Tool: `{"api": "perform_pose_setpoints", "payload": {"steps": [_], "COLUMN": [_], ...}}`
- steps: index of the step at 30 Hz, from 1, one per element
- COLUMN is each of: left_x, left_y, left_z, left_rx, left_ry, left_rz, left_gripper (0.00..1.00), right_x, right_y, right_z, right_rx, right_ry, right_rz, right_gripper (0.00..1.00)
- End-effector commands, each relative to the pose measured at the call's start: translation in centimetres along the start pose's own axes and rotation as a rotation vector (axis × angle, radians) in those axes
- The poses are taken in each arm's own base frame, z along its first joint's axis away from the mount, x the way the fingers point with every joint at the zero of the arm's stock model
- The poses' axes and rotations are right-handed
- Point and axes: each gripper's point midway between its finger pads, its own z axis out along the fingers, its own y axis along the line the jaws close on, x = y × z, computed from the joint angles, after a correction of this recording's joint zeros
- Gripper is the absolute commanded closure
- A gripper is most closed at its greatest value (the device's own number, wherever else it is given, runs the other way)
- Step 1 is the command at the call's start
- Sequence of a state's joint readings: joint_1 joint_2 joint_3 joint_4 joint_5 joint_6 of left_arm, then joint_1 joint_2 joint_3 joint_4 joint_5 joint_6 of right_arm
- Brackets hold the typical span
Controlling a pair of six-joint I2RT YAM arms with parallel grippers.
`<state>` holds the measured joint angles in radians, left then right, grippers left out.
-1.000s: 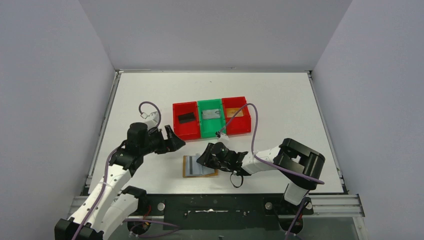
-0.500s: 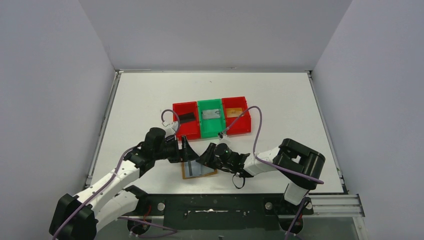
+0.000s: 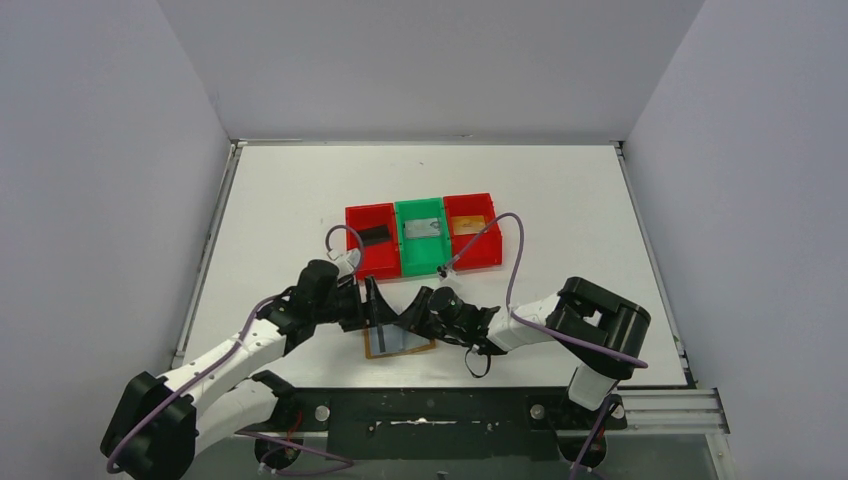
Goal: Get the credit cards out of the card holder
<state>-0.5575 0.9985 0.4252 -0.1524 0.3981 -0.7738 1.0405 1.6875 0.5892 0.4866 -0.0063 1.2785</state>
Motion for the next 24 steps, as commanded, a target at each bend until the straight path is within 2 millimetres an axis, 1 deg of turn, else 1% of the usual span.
{"api": "perform_pose_setpoints", "payload": {"steps": [1, 10, 19, 24], "left_x": [-1.4, -0.3, 1.2, 1.7], "left_y": [-1.3, 0.3, 2.2, 2.0], "left_z": [0.3, 1.9, 2.7, 2.9], "left_rx": [0.042, 0.016, -0.046, -0.012], "left_ry": [-0.057, -0.024, 0.031, 0.045], "left_rz": [0.008, -0.022, -0.012, 0.002], "left_gripper": [0.35, 0.38, 0.41, 0.44], "right_x": [-1.5, -1.6, -1.5, -1.5], "right_y": [2.2, 1.8, 1.6, 1.9], "right_z": [-0.4, -0.9, -1.1, -1.3], "right_rx": [-0.045, -0.070, -0.097, -0.127], "right_ry": [-0.054, -0.066, -0.063, -0.062], "right_rz": [0.002, 0.044, 0.090, 0.114], "right_gripper": [0.76, 0.74, 0.72, 0.67]}}
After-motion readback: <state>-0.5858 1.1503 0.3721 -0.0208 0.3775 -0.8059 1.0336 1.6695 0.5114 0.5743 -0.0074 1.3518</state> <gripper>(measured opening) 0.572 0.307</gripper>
